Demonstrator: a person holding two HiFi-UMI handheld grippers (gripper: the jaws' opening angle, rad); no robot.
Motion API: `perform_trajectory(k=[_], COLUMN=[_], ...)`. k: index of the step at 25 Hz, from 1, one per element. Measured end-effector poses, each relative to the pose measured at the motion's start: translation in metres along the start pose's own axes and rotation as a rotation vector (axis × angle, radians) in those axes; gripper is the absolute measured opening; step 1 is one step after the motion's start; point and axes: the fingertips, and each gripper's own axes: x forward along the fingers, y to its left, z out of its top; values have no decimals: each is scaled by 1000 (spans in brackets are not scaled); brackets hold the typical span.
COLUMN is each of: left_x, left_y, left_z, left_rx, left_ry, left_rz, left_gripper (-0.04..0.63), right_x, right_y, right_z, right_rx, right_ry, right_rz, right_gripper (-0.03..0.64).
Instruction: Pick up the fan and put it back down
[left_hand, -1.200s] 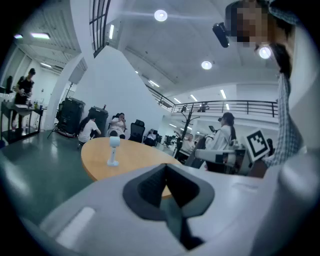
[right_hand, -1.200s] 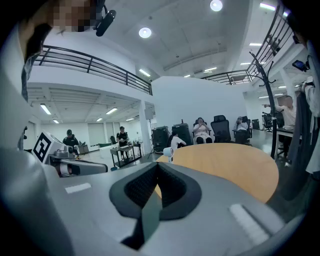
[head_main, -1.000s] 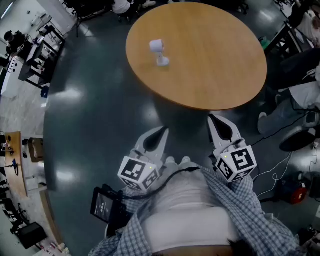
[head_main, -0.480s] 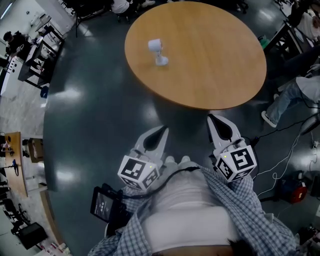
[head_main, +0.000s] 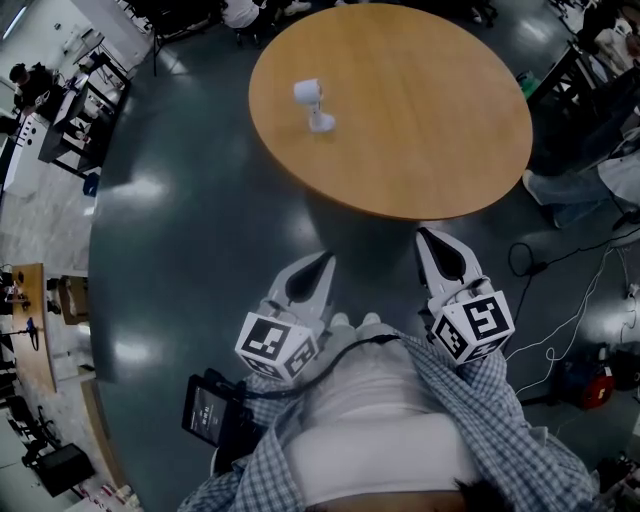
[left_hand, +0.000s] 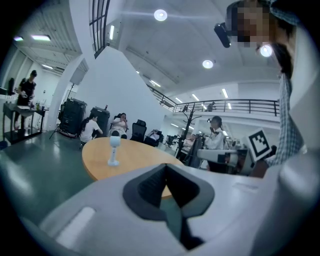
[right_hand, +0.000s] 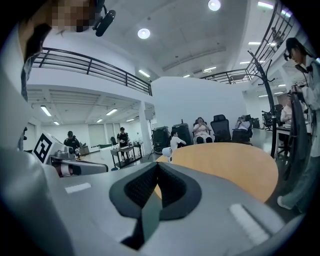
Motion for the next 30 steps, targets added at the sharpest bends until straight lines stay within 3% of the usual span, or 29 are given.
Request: perform_trajectory(k=[13,19,30], left_x=[-2,12,48], left_y=[-13,-26,21], left_z=[-7,-7,10], left_rx=[7,15,35], left_ry=[-19,-26,-32], left_rz=[75,55,65], left_gripper=[0,0,0], right_x=[-19,-27,20], right_y=[-14,-32,-49], right_z=[-7,-8,2], right_rx=[-5,8,7], right_ry=[9,0,-1], right_rz=[36,15,-1], right_gripper=[2,2,2])
